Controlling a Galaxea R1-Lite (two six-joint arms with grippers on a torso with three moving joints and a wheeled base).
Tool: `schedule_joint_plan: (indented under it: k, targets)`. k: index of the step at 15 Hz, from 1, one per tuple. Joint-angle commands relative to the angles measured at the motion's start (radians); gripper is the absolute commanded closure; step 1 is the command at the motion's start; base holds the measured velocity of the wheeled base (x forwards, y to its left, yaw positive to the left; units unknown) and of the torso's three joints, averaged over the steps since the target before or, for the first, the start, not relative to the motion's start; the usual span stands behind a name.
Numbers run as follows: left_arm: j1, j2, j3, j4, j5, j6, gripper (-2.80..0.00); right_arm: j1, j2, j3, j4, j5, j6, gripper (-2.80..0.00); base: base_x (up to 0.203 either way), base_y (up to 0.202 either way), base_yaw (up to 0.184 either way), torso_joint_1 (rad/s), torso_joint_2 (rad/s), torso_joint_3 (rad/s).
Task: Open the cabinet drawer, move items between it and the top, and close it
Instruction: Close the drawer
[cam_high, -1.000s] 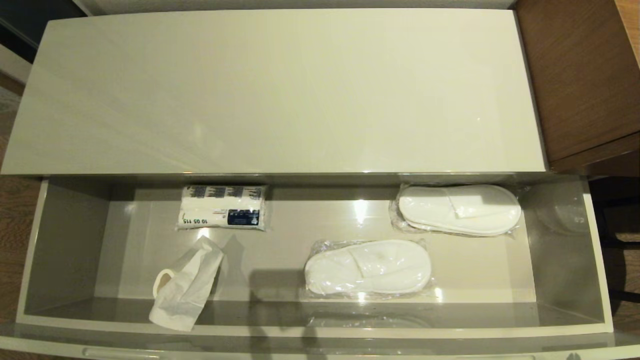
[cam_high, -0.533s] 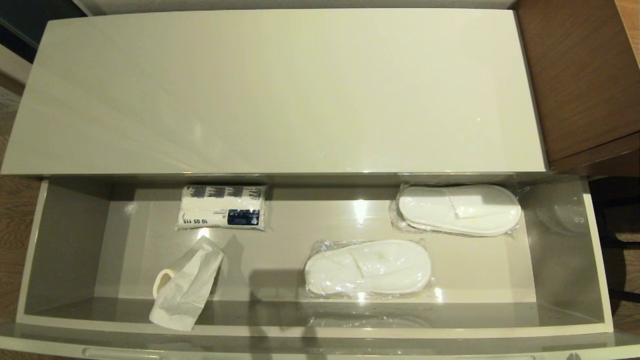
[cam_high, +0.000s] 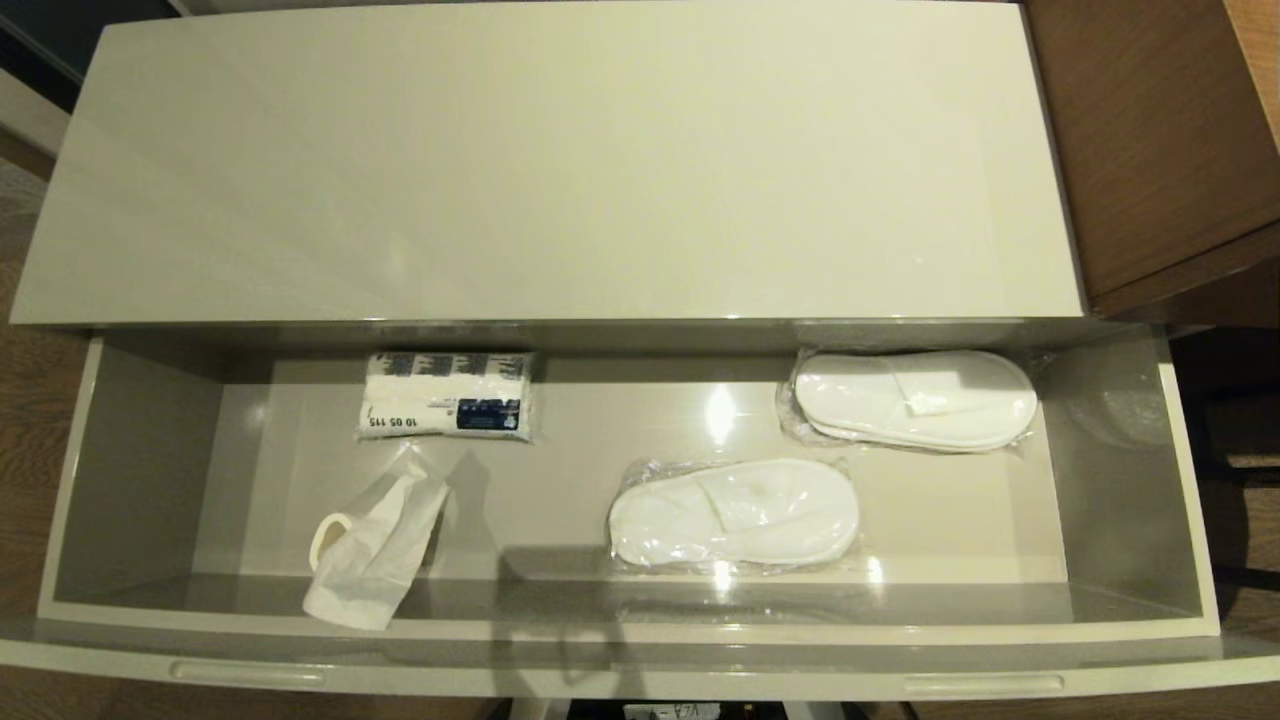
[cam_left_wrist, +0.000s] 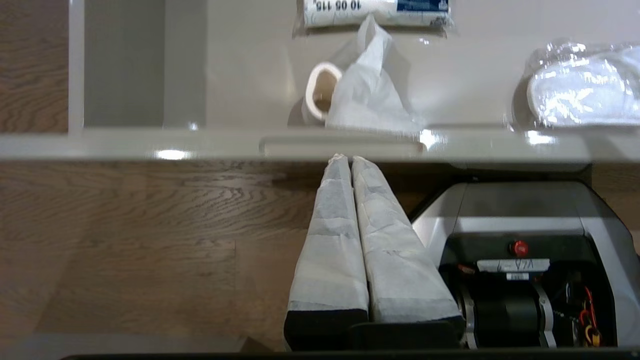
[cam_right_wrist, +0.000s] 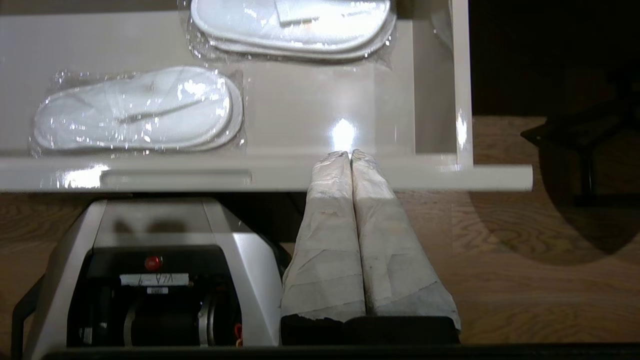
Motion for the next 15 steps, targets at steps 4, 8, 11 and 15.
schedule_joint_plan:
  k: [4, 8, 11, 15]
  targets:
    - [0.000, 0.002, 0.000, 0.000, 0.001, 0.001, 0.00, 0.000, 0.000, 0.002, 0.000, 0.001, -0.001, 0.00, 0.000, 0.000, 0.000, -0.255, -0.12, -0.374]
    - [0.000, 0.002, 0.000, -0.002, 0.002, 0.004, 0.00, 0.000, 0.000, 0.002, 0.001, 0.000, -0.001, 0.00, 0.000, 0.000, 0.000, -0.193, -0.13, -0.316]
    - [0.000, 0.002, 0.000, -0.002, 0.002, 0.001, 0.00, 0.000, 0.000, 0.002, 0.001, 0.000, 0.004, 0.00, 0.000, 0.000, 0.000, -0.030, -0.02, -0.059]
    - [0.000, 0.002, 0.000, 0.000, 0.004, 0.013, 0.00, 0.000, 0.000, 0.002, 0.000, -0.005, 0.030, 0.00, 0.000, 0.000, 0.000, 0.000, 0.00, 0.000]
